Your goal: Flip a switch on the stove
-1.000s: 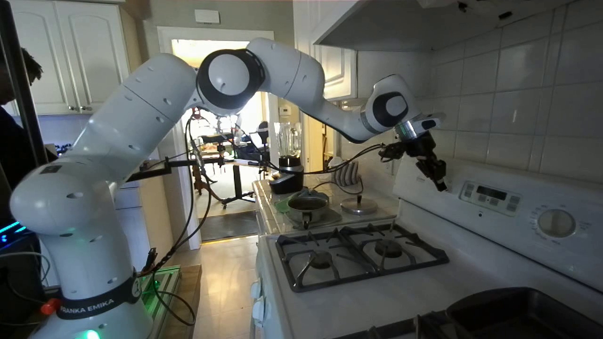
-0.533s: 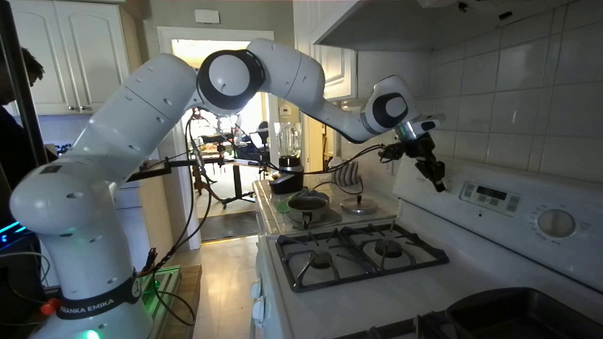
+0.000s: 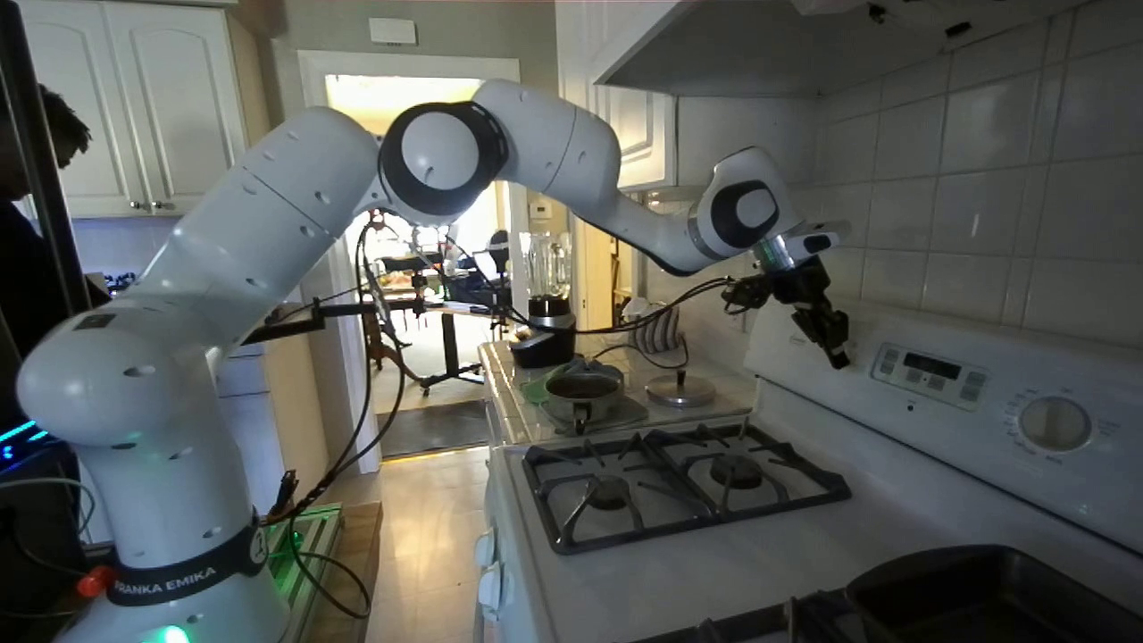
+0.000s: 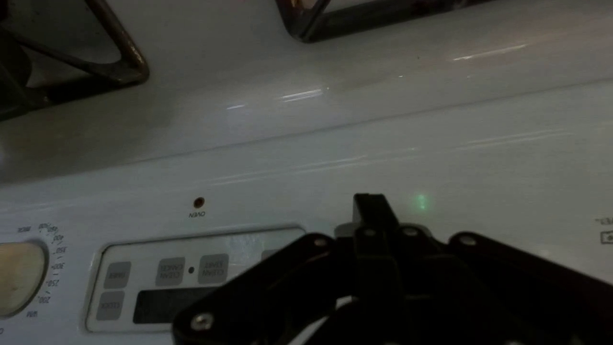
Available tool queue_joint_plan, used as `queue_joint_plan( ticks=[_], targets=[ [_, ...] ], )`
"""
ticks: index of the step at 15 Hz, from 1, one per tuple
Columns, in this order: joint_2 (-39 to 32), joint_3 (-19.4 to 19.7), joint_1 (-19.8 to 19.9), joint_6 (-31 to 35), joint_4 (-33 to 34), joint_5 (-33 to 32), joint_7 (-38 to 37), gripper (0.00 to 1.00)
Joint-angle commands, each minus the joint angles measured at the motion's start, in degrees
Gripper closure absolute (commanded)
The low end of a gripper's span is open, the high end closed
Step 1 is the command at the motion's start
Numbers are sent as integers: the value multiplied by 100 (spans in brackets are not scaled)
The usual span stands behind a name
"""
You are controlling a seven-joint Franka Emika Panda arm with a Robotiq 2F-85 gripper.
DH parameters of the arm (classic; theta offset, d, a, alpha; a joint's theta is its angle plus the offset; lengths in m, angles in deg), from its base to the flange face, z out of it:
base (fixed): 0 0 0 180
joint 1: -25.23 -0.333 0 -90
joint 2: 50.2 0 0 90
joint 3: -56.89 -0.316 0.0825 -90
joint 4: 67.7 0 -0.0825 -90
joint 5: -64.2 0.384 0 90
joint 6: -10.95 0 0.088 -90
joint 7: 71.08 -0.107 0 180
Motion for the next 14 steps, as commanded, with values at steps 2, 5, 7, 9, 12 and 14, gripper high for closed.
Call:
queue_joint_plan(
  ticks=[2,5,7,9,12,14],
  targets=[
    [-266,-80,86,-171,487,202,38,100],
    [-271,-70,66,-235,541,185,41,100],
    [-267,-69,56,-260,568,173,40,100],
    [-264,-72,54,-273,579,170,41,100],
    [-270,-77,57,-267,584,175,40,100],
    [-303,-73,57,-251,623,174,25,100]
  ],
)
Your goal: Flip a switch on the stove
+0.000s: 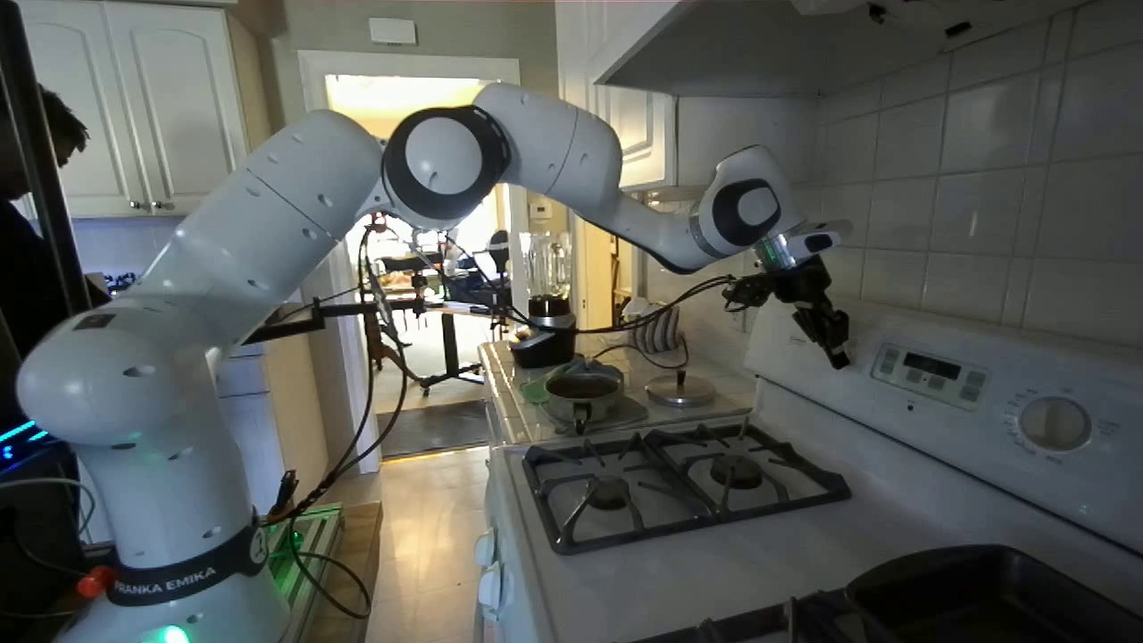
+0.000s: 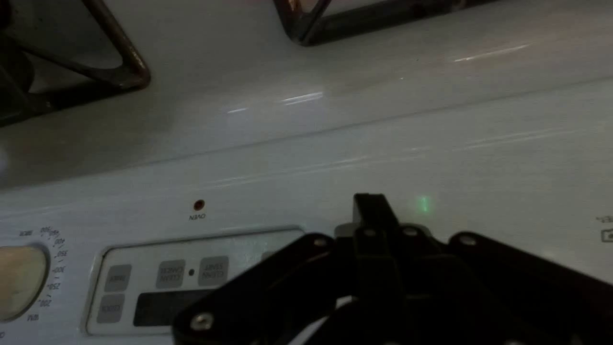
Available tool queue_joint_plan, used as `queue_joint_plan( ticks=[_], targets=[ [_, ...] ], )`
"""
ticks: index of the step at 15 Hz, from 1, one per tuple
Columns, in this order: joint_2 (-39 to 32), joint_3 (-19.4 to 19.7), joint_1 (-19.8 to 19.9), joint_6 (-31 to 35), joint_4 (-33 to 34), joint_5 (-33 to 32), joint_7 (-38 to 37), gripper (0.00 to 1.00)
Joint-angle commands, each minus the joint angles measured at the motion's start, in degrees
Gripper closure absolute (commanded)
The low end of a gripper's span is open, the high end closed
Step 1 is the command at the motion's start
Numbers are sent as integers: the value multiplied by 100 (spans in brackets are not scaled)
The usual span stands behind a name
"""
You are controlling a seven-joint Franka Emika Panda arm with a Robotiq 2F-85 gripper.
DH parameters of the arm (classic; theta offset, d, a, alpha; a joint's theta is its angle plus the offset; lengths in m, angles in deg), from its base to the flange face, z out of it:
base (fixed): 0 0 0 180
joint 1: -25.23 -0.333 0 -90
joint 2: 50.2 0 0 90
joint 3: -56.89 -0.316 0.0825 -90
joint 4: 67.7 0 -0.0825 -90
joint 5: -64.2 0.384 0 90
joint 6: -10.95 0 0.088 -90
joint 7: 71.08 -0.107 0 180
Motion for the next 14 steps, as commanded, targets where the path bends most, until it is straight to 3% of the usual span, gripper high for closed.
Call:
queue_joint_plan(
  ticks=[1,14],
  targets=[
    [-241,-72,54,-61,469,123,21,100],
    [-503,-102,34,-361,1013,99,21,100]
  ],
)
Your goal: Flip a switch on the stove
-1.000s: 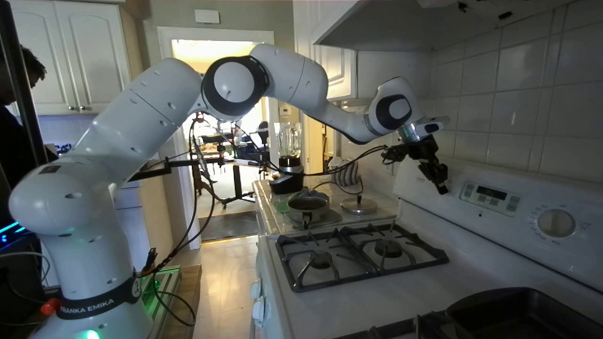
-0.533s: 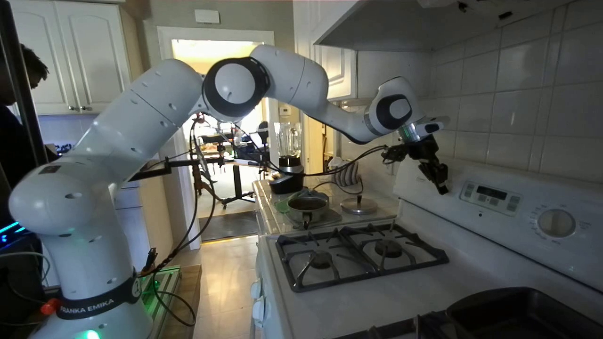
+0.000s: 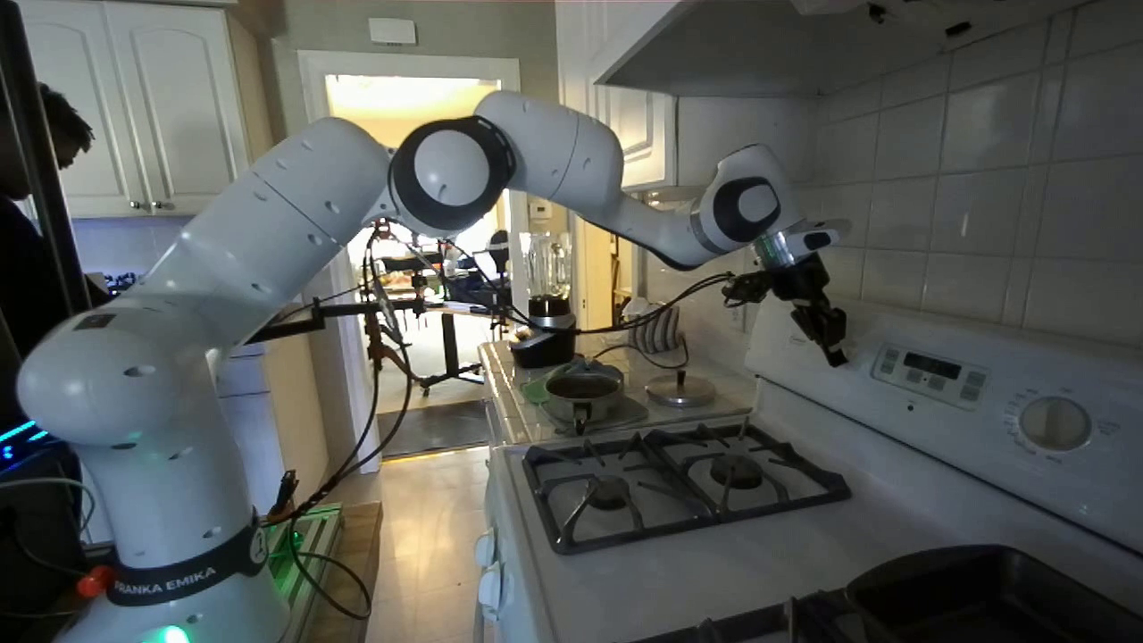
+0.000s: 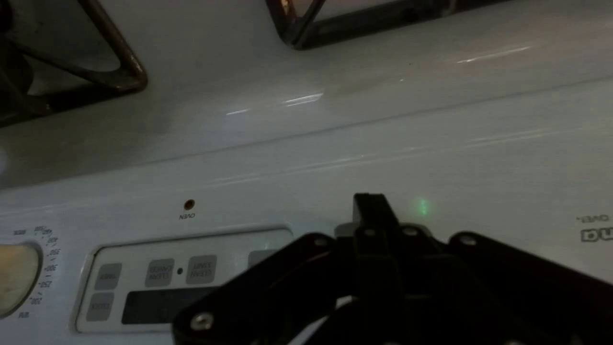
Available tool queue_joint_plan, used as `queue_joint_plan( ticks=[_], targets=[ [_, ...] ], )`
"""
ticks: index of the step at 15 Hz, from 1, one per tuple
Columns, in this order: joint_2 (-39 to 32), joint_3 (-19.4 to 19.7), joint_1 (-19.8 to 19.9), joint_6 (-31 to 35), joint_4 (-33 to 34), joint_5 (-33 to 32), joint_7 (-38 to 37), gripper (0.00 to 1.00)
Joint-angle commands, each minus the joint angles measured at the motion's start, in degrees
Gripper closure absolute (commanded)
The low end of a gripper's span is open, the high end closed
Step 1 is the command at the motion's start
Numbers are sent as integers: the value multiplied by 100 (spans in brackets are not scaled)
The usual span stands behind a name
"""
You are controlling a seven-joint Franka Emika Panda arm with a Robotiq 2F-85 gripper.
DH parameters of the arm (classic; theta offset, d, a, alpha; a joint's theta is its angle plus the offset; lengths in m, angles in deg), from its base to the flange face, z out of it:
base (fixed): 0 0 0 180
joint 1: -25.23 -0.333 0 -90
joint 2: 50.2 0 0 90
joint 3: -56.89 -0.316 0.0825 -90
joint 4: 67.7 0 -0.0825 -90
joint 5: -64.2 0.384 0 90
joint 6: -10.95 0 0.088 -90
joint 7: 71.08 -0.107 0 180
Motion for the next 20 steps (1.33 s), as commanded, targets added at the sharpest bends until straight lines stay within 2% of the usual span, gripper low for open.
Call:
queue_joint_plan(
  ticks=[1,20],
  targets=[
    [-303,-50,47,-9,604,94,21,100],
    [-99,-43,13,-259,449,56,67,100]
  ],
)
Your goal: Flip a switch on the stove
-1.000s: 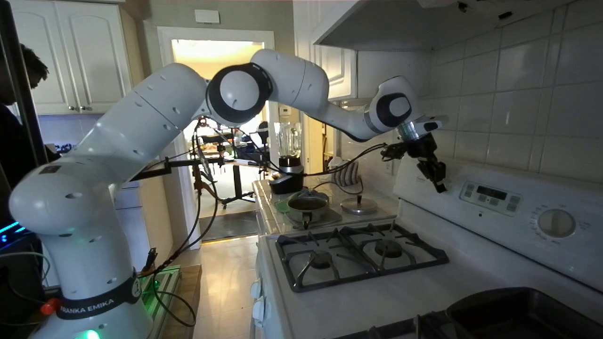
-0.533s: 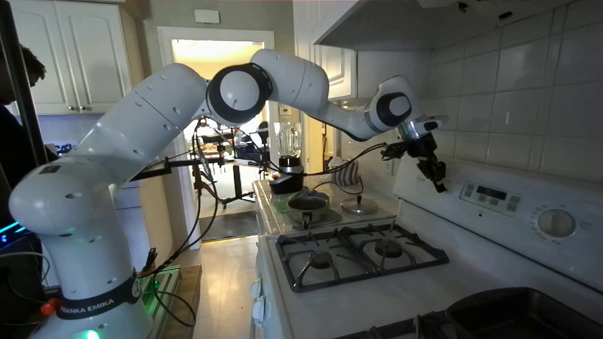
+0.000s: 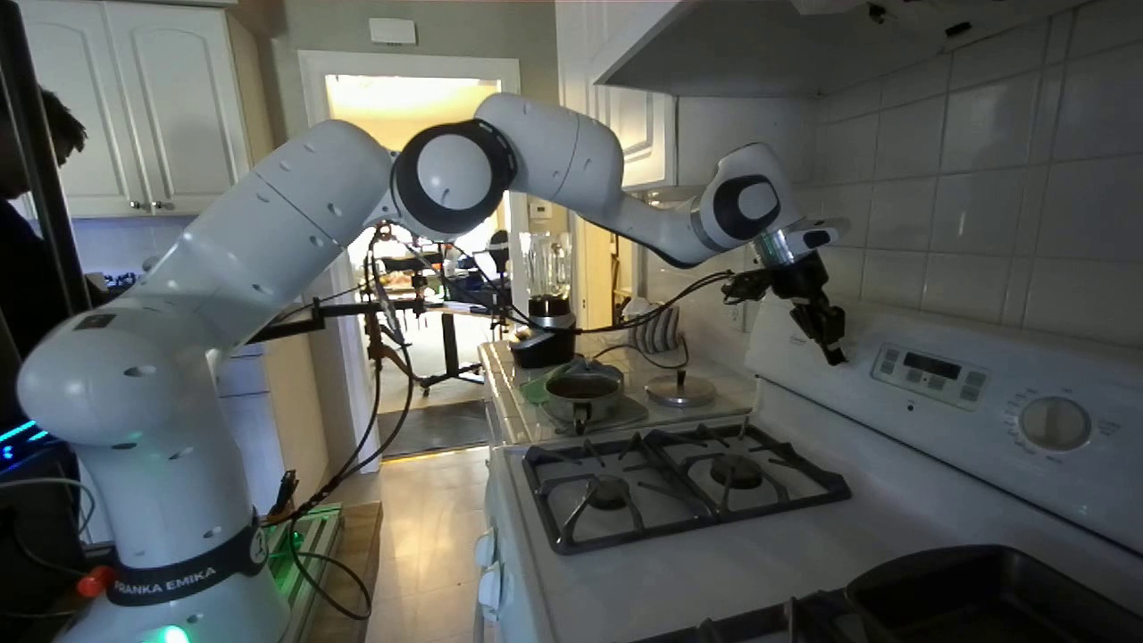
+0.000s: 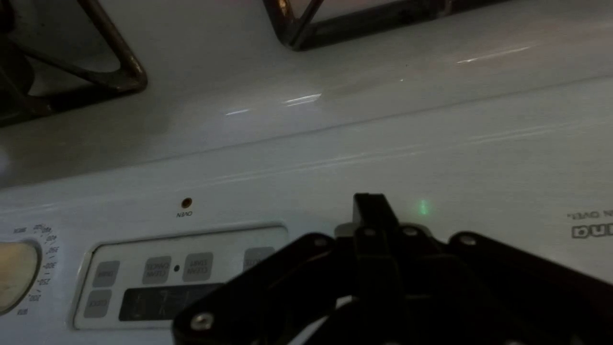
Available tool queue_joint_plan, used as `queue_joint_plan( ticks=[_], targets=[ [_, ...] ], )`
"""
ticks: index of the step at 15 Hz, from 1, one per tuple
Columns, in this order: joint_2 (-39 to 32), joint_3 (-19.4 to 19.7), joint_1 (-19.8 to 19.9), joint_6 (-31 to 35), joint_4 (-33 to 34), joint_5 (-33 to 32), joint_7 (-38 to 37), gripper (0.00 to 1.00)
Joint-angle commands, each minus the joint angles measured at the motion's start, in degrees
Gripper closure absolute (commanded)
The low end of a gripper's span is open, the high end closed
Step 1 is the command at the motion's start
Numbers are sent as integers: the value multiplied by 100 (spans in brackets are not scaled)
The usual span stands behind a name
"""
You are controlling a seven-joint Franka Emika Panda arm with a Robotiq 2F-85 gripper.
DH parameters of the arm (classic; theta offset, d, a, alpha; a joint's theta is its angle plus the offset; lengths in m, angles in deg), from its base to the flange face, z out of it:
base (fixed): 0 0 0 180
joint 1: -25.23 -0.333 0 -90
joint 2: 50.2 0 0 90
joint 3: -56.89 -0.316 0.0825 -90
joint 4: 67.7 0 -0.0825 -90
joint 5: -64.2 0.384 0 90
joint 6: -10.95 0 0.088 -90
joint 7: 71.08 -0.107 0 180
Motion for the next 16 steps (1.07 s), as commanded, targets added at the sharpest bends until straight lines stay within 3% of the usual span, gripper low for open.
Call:
queue_joint_plan(
  ticks=[1,16],
  targets=[
    [-4,-31,9,-185,275,63,76,100],
    [73,-103,72,-788,440,120,88,100]
  ],
)
